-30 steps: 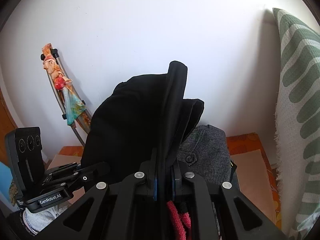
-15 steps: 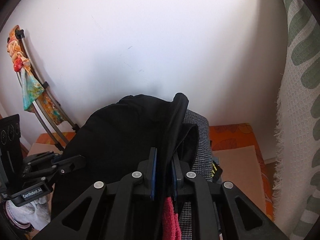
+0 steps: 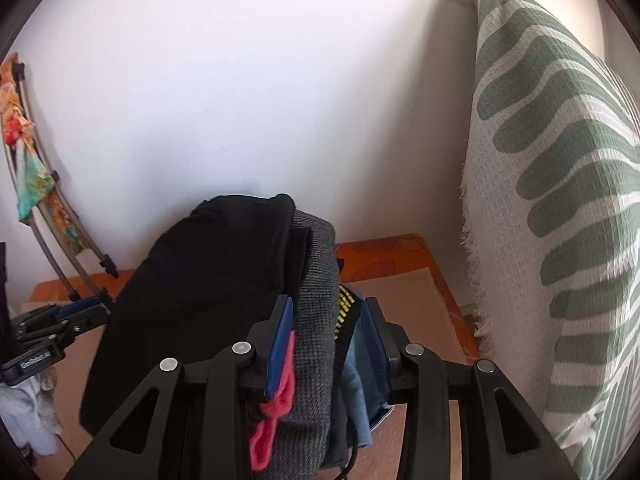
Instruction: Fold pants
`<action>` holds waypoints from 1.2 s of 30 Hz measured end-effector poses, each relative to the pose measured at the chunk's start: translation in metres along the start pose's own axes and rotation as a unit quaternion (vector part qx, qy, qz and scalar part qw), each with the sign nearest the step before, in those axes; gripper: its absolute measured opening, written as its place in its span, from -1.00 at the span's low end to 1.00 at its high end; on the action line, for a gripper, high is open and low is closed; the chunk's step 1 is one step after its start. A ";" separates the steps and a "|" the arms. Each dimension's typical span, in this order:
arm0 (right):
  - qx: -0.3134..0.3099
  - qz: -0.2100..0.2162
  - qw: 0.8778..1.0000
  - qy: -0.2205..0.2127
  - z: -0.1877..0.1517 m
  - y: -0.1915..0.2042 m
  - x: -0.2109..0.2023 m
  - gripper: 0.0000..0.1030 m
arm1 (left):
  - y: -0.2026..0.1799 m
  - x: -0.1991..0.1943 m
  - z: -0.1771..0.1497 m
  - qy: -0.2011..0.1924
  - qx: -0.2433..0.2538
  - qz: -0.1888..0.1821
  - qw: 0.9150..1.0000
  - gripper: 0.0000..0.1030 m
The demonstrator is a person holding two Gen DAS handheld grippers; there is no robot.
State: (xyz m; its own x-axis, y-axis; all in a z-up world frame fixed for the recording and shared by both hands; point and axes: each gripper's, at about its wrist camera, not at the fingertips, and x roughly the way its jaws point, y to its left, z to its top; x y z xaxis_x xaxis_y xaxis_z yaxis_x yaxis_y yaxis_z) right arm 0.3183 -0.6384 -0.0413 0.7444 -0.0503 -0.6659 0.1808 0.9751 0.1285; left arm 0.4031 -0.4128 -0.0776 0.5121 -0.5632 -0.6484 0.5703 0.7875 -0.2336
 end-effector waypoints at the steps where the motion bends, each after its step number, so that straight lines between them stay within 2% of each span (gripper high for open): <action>1: 0.000 0.000 1.000 0.001 -0.005 0.004 -0.009 -0.26 | -0.005 -0.002 -0.003 0.003 0.005 -0.002 1.000 -0.40; 9: -0.012 -0.007 1.000 -0.006 -0.043 0.027 -0.074 -0.20 | -0.045 -0.051 -0.025 -0.011 0.023 -0.042 0.999 -0.40; 11: -0.019 -0.017 1.000 -0.013 -0.053 0.032 -0.090 -0.13 | -0.051 -0.066 -0.029 -0.017 0.028 -0.046 0.998 -0.28; 12: -0.020 -0.019 0.999 -0.018 -0.057 0.034 -0.100 -0.05 | -0.054 -0.075 -0.031 -0.019 0.028 -0.051 0.998 -0.11; 13: -0.021 -0.020 0.999 -0.021 -0.061 0.035 -0.108 0.00 | -0.055 -0.082 -0.034 -0.020 0.028 -0.054 0.998 -0.04; 15: -0.023 -0.022 0.999 -0.029 -0.067 0.041 -0.124 0.08 | -0.060 -0.099 -0.039 -0.024 0.036 -0.055 0.998 -0.02; 17: -0.026 -0.021 0.999 -0.034 -0.073 0.048 -0.140 0.14 | -0.066 -0.118 -0.046 -0.038 0.051 -0.050 0.997 0.05; 18: -0.028 -0.022 0.999 -0.037 -0.076 0.052 -0.146 0.34 | -0.067 -0.127 -0.050 -0.044 0.056 -0.047 0.996 0.13; 20: -0.037 -0.029 0.998 -0.051 -0.083 0.062 -0.163 0.51 | -0.069 -0.142 -0.056 -0.047 0.057 -0.048 0.996 0.21; 25: -0.046 -0.036 0.996 -0.070 -0.096 0.080 -0.191 0.64 | -0.068 -0.168 -0.074 -0.047 0.048 -0.044 0.997 0.31; 31: -0.044 -0.061 0.994 -0.081 -0.124 0.093 -0.215 0.78 | -0.067 -0.189 -0.098 -0.046 0.043 -0.009 0.998 0.49; 36: -0.032 -0.071 0.994 -0.081 -0.142 0.100 -0.221 0.80 | -0.062 -0.202 -0.118 -0.050 0.036 0.020 0.998 0.50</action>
State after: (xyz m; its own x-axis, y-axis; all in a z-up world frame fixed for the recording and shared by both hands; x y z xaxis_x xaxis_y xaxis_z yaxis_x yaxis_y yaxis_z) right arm 0.0802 -0.4987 0.0141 0.8084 -0.2176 -0.5469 0.2546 0.9670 -0.0083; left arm 0.1888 -0.3184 -0.0174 0.5948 -0.5567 -0.5799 0.5915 0.7916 -0.1533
